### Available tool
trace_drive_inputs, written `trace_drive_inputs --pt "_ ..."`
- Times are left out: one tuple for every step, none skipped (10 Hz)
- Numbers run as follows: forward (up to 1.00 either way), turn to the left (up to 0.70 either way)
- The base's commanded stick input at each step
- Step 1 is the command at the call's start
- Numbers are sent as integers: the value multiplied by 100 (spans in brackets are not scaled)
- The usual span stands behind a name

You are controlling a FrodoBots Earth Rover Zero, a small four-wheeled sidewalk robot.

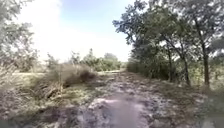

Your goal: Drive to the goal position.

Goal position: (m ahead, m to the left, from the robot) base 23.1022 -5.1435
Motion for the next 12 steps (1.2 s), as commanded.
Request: trace_drive_inputs --pt "70 0" --pt "70 0" --pt "70 0" --pt "70 0" --pt "70 0" --pt "70 0" --pt "70 0" --pt "70 0" --pt "70 0" --pt "70 0" --pt "70 0" --pt "70 -12"
